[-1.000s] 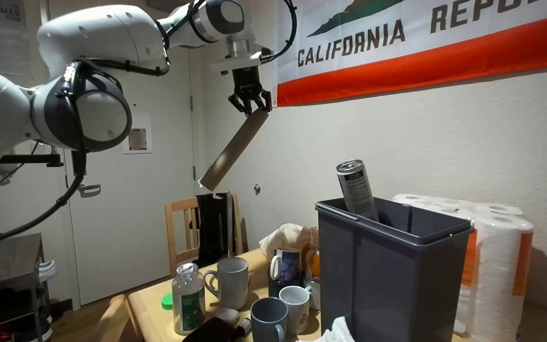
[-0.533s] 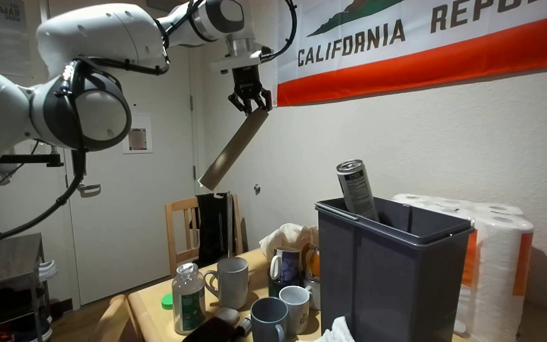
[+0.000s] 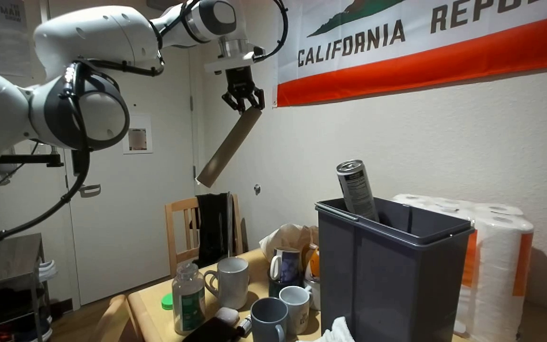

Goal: Remove the handle towel roll from the grey bin and place it on the silver stand

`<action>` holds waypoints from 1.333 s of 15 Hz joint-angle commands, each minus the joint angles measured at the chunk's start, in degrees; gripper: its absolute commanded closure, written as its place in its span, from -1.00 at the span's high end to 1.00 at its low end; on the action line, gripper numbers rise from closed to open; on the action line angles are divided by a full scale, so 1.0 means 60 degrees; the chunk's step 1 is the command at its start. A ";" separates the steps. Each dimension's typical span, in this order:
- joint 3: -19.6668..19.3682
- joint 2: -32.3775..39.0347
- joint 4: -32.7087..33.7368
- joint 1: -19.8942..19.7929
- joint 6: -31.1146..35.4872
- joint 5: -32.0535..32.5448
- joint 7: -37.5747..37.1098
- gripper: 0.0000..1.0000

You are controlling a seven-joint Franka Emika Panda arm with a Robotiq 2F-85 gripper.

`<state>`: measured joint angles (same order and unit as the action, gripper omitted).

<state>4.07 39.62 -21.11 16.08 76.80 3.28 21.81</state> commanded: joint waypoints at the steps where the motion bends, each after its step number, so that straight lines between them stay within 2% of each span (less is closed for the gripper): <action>1: -0.0155 -0.0184 -0.0090 0.0423 0.0427 0.0336 -0.0413 -0.98; 10: -0.0705 -0.0016 -0.0160 0.0984 0.1321 0.1441 -0.0826 -0.98; 20: -0.0898 0.0361 -0.0158 0.1167 0.1743 0.1638 -0.1013 -0.98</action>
<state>0.00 41.74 -21.23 21.96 85.77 11.38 17.29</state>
